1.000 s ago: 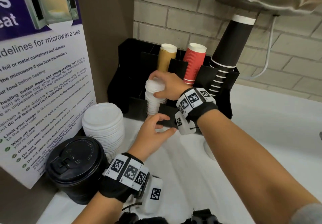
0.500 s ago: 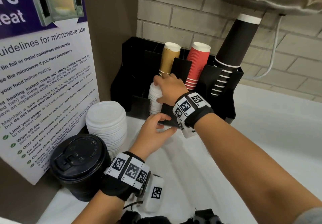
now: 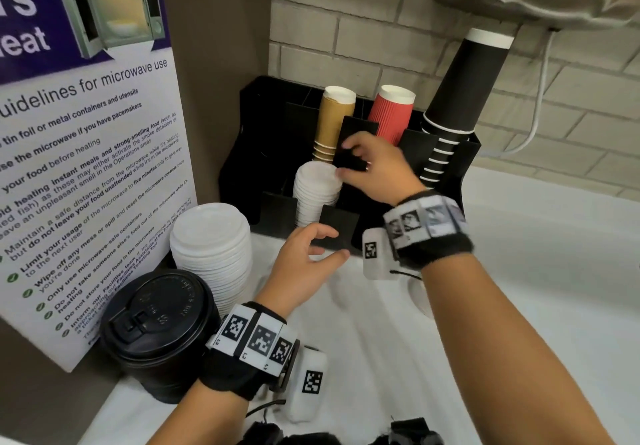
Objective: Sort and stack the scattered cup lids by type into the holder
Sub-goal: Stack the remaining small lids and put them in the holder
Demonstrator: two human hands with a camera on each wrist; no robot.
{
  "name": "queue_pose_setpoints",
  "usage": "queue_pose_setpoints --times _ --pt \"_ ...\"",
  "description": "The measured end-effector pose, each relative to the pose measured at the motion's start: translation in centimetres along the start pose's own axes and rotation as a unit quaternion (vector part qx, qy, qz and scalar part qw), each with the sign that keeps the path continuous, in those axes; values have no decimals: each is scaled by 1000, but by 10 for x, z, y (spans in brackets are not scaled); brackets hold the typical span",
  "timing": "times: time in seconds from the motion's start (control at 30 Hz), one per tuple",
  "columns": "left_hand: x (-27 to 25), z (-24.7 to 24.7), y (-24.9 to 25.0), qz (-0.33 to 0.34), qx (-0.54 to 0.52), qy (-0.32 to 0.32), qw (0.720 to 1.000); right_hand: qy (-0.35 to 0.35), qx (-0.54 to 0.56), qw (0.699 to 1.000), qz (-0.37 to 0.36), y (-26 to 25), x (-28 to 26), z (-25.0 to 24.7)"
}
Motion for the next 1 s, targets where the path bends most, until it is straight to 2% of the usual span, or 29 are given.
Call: queue_pose_setpoints --times 0.07,0.13,0.2,0.3,0.37,0.53,0.8,0.9,1.0 --pt "-1 -1 0 3 -2 5 1000 50 54 995 70 29 -27 -24" --pt "-1 0 0 6 -4 8 1000 51 43 987 148 62 -61 -39" --pt "-1 1 0 8 -5 9 1000 -21 -8 974 227 93 -93 -40" --pt "-1 5 -1 8 -2 4 1000 -173 -99 926 321 122 -134 -21" --pt "-1 8 -1 8 1 -1 1000 -221 -95 903 356 128 -150 -5" --pt "1 9 1 10 5 -11 1000 -276 -88 887 359 133 -156 25" --pt "2 7 2 9 14 -10 1000 -269 -111 892 346 136 -154 26" --pt "2 8 2 6 11 -10 1000 -245 -122 902 333 130 -150 12" --pt "0 11 4 4 13 -27 1000 -195 -69 940 271 110 -137 -7"
Point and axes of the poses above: each hand's wrist, its own x-axis towards the middle knuckle, its own z-axis out of the palm, y = z × x, the point moved 6 cm from there along x, towards the middle knuckle, and after that the axes turned 11 degrees about -x, right-handed, at the moved point
